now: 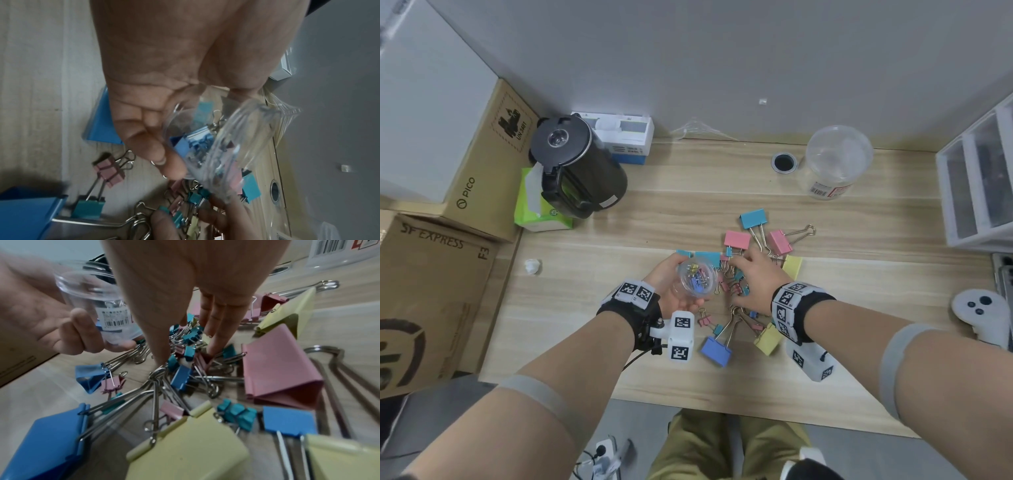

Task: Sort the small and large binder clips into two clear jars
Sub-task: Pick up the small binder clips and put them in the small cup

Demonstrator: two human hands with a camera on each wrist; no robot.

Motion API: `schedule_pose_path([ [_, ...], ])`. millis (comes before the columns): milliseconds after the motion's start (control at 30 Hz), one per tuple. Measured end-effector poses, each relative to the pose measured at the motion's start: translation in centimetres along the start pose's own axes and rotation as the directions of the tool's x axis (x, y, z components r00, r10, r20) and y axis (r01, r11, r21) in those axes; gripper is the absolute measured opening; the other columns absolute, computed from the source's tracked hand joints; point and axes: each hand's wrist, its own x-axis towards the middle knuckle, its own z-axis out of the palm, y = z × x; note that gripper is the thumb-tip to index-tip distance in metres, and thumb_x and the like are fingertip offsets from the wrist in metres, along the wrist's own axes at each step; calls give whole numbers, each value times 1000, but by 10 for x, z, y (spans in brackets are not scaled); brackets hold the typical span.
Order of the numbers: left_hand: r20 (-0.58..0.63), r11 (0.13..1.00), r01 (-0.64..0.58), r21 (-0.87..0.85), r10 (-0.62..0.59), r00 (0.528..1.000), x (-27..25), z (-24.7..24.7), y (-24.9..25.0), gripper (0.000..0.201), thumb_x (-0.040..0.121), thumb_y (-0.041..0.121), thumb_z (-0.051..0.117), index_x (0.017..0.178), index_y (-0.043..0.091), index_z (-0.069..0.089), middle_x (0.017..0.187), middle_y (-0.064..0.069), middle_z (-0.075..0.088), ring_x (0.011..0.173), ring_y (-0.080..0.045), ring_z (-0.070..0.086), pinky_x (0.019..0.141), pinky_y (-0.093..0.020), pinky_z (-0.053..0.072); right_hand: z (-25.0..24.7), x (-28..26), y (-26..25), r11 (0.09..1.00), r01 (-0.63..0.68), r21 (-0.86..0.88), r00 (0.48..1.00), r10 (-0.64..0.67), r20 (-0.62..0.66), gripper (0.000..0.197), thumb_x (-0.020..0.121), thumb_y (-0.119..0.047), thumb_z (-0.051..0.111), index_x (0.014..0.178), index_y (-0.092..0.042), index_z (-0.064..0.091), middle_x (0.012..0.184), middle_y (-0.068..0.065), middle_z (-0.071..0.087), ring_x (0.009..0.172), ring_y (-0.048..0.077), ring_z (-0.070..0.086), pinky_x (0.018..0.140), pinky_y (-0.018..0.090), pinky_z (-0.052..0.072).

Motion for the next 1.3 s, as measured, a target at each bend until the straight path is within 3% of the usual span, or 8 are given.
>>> schedule_pose_path([
  [133, 94, 999, 23, 27, -25, 995, -1, 1, -2, 56, 96, 48, 37, 115, 2, 63, 106, -24, 61, 56, -22, 59, 52, -25, 49, 7, 4, -5, 1000, 12, 7, 1000, -12, 7, 69, 77, -29, 77, 139, -28, 47, 121, 5, 38, 107, 24, 48, 92, 41, 50],
  [267, 142, 999, 34, 28, -38, 989, 1, 6, -3, 57, 96, 48, 36, 117, 3, 63, 103, -26, 68, 58, -24, 59, 55, -28, 48, 8, 4, -6, 995, 12, 96, 999, -6, -54, 52, 83, -17, 70, 132, -26, 56, 115, 4, 38, 105, 23, 48, 91, 40, 50],
  [467, 173, 999, 35, 38, -41, 984, 6, 9, -4, 56, 96, 46, 36, 118, 2, 62, 101, -29, 68, 54, -24, 59, 49, -26, 50, 9, 0, -3, 991, 40, 125, 998, -34, -52, 57, 74, -38, 77, 125, -22, 60, 118, 3, 37, 109, 20, 44, 95, 40, 48],
  [600, 180, 998, 49, 48, -56, 982, 9, 7, -7, 58, 95, 47, 36, 125, 3, 58, 104, -32, 66, 53, -26, 59, 49, -27, 50, 8, 0, -6, 999, 17, 47, 1000, -16, -23, 57, 77, -22, 77, 129, -23, 56, 128, 6, 38, 118, 24, 40, 99, 42, 46],
  [767, 168, 999, 52, 6, -53, 984, 5, 0, -8, 55, 94, 46, 39, 119, 5, 64, 104, -29, 66, 52, -24, 58, 49, -26, 50, 7, 2, -5, 994, -8, 104, 994, 19, -105, 36, 82, -11, 69, 116, -21, 62, 118, 2, 43, 108, 22, 46, 94, 36, 47],
  [900, 144, 999, 45, -9, -43, 989, 6, -10, -4, 55, 94, 47, 39, 123, 7, 63, 110, -29, 65, 56, -23, 56, 51, -27, 46, 5, 2, -2, 998, 14, 67, 996, -8, -88, 31, 82, -1, 58, 107, -17, 67, 116, 4, 45, 106, 26, 45, 91, 39, 45],
  [1133, 135, 1000, 11, -29, -7, 991, 1, -5, -4, 54, 95, 45, 37, 123, 6, 63, 116, -30, 58, 54, -23, 56, 49, -26, 47, 4, 5, -2, 998, 59, 7, 998, -59, -18, 24, 85, 2, 55, 96, -15, 68, 107, 7, 49, 103, 28, 47, 87, 46, 48],
  [1300, 96, 999, 6, -41, -2, 995, 0, -5, -4, 57, 96, 47, 35, 126, 5, 60, 111, -28, 62, 54, -22, 55, 49, -26, 46, -1, 3, -2, 996, 83, 45, 996, -82, -22, 16, 82, 1, 58, 86, -9, 69, 101, 7, 54, 96, 26, 54, 86, 41, 48],
])
